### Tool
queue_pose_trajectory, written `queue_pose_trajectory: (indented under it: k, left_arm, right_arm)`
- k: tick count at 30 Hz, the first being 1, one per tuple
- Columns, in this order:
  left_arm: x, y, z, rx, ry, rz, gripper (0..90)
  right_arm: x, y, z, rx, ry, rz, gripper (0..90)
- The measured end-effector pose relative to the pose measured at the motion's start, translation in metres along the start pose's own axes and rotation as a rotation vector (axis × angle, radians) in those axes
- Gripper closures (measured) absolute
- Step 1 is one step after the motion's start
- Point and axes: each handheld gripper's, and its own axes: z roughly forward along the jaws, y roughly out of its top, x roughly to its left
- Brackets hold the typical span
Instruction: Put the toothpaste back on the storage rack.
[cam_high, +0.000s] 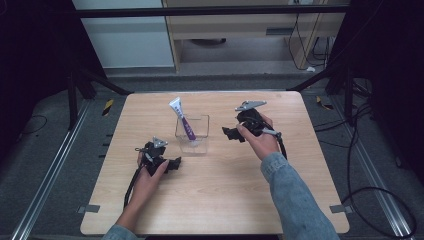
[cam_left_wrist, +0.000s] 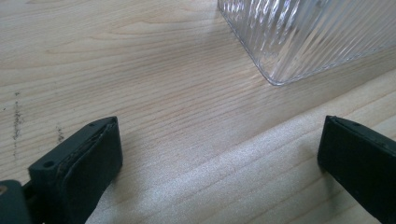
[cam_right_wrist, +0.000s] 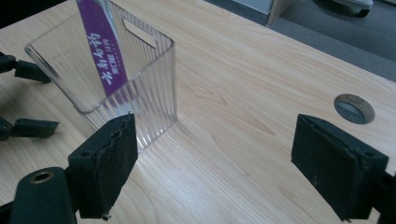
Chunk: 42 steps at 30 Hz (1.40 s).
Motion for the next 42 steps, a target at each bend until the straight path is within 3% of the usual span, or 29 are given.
queue_pose_trajectory:
  k: [22,42]
  left_arm:
    - [0.000,0.000,0.000,-0.001,0.001,-0.001,0.0]
    - [0.000,0.000,0.000,0.001,0.002,0.000,0.0]
  right_arm:
    - [-0.029,-0.042,-0.019,-0.008,-0.076,0.057,13.5]
    - [-0.049,-0.088,-0.027,0.038,-0.125,0.124,12.7]
